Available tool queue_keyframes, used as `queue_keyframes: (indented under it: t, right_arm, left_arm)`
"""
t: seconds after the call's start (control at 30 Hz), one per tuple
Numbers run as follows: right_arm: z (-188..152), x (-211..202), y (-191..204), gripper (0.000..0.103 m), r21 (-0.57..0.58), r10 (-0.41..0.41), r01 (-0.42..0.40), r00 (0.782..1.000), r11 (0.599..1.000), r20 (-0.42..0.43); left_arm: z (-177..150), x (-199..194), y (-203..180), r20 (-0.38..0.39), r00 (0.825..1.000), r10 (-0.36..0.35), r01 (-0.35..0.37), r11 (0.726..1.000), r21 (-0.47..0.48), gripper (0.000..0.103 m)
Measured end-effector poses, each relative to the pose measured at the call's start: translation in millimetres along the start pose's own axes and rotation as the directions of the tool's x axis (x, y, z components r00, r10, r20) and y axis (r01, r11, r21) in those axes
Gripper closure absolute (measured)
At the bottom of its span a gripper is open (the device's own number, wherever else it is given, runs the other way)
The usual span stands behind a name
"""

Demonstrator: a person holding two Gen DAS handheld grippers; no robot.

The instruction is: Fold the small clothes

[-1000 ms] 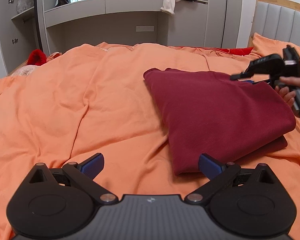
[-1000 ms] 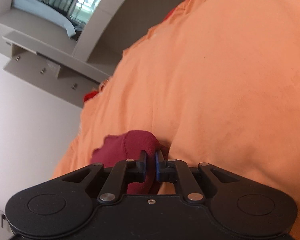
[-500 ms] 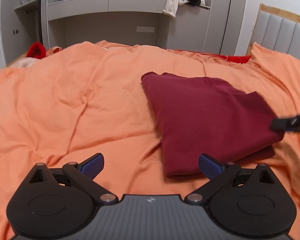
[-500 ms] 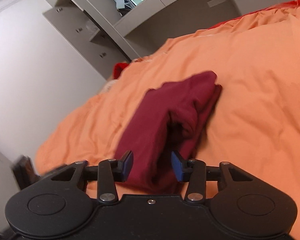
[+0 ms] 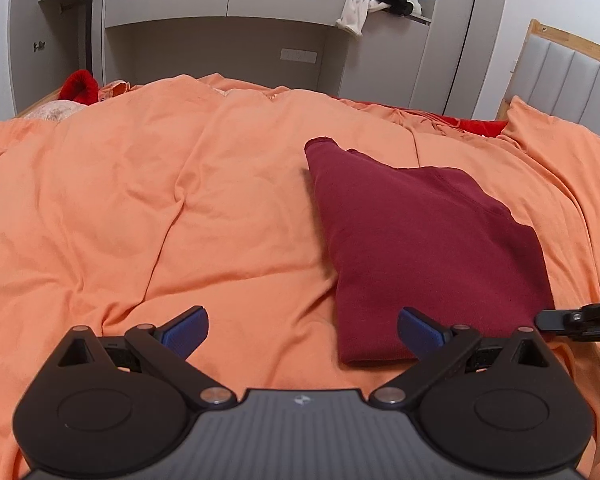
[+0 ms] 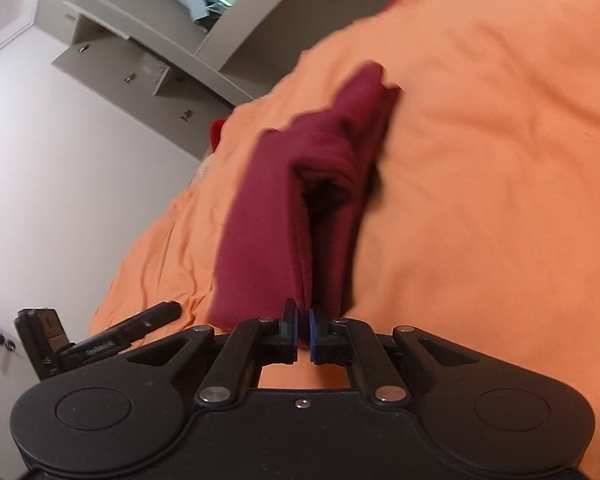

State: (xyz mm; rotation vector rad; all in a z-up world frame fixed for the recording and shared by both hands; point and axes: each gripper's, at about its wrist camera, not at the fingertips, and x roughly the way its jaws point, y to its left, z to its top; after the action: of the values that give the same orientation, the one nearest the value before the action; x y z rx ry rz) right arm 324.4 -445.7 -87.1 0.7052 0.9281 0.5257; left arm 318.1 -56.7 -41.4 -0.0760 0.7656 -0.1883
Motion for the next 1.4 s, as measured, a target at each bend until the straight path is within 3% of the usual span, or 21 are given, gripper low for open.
queue_keyframes:
  t: [0.03,0.07,0.1,0.13,0.17,0.23,0.3,0.37,0.47,0.57,0.63,0.73,0.83,0.93,1.0,1.07,1.1,1.23,1.33,1.4]
  right_arm:
    - [0,0,-4,0.089,0.025,0.025,-0.025,1.0,0.999,-0.004]
    - [2,-4,-4,0.072,0.039,0.049,-0.049,0.999,0.998,-0.015]
    - [4,-11,-1,0.061,0.035,0.067,-0.066,0.998,0.997,-0.014]
    - [8,-21,3,0.042,0.02,0.08,-0.08,0.997,0.997,-0.007]
    - [12,-32,8,0.039,-0.009,0.076,-0.076,0.997,0.997,0.009]
    - [25,-49,20,0.039,-0.093,0.075,-0.069,0.996,0.993,0.054]
    - [44,-50,22,0.039,-0.105,0.046,-0.034,0.992,0.994,0.115]
    - [70,-32,14,0.045,-0.076,0.029,-0.019,0.99,0.997,0.141]
    - [106,9,3,0.055,-0.076,-0.064,0.074,0.99,0.994,0.129]
    - [128,45,-7,0.055,-0.073,-0.111,0.12,0.987,0.99,0.117]
    - [137,56,-14,0.055,-0.048,-0.096,0.103,0.986,0.994,0.137]
    - [146,64,-17,0.095,-0.03,-0.074,0.081,0.983,0.996,0.169]
    - [146,57,-25,0.096,0.013,-0.031,0.029,0.972,0.999,0.233]
    - [138,72,-44,0.096,0.036,-0.114,0.11,0.977,0.993,0.182]
    - [134,72,-57,0.094,0.086,-0.091,0.076,0.977,0.993,0.191]
    - [131,65,-58,0.074,0.124,-0.085,0.06,0.975,0.991,0.207]
    - [129,58,-53,0.07,0.126,-0.095,0.068,0.971,0.99,0.221]
    - [111,12,-7,0.071,-0.043,-0.052,0.067,0.957,0.997,0.287]
    - [88,-3,33,0.071,-0.142,0.045,-0.009,0.966,0.99,0.254]
    - [70,2,53,0.078,-0.193,0.09,-0.049,0.974,0.98,0.208]
  left_arm:
    - [0,0,0,0.001,1.0,0.0,0.0,1.0,0.003,0.001]
    - [-1,-1,-1,0.004,1.0,0.0,0.0,1.0,0.007,0.001]
    - [-1,-1,-1,0.009,1.0,-0.001,0.001,1.0,0.012,0.001]
    - [-1,-1,-2,0.013,1.0,-0.003,0.003,1.0,0.014,0.001]
    - [-1,0,-3,0.017,1.0,-0.01,0.009,1.0,0.014,0.001]
    - [0,5,-5,0.01,1.0,-0.026,0.026,1.0,0.006,0.001]
    - [-1,11,-9,-0.002,0.999,-0.032,0.032,0.999,0.0,0.001]
    - [-2,17,-13,-0.015,1.0,-0.025,0.025,1.0,0.016,0.001]
    - [-6,21,-15,-0.036,0.999,-0.001,0.002,0.999,0.05,0.001]
    - [-6,20,-6,-0.052,0.999,-0.013,0.016,0.998,0.064,0.001]
    - [-5,18,-1,-0.064,0.998,-0.009,0.016,0.995,0.103,0.001]
    - [-2,14,7,-0.043,0.998,0.036,-0.031,0.993,0.111,0.001]
    - [-1,15,17,-0.061,0.998,0.011,-0.007,0.998,0.06,0.001]
    - [-3,19,22,-0.081,0.996,-0.024,0.026,1.0,0.014,0.001]
    - [-3,18,22,-0.08,0.996,-0.031,0.032,0.999,0.006,0.001]
    - [-2,14,22,-0.068,0.997,-0.027,0.028,1.0,0.011,0.001]
    - [-1,12,23,-0.061,0.998,-0.023,0.023,1.0,0.011,0.001]
    - [3,7,25,-0.046,0.999,-0.02,0.02,1.0,-0.012,0.001]
    - [4,4,24,-0.042,0.998,-0.036,0.035,0.999,-0.026,0.001]
    - [3,2,22,-0.037,0.998,-0.045,0.044,0.999,-0.026,0.001]
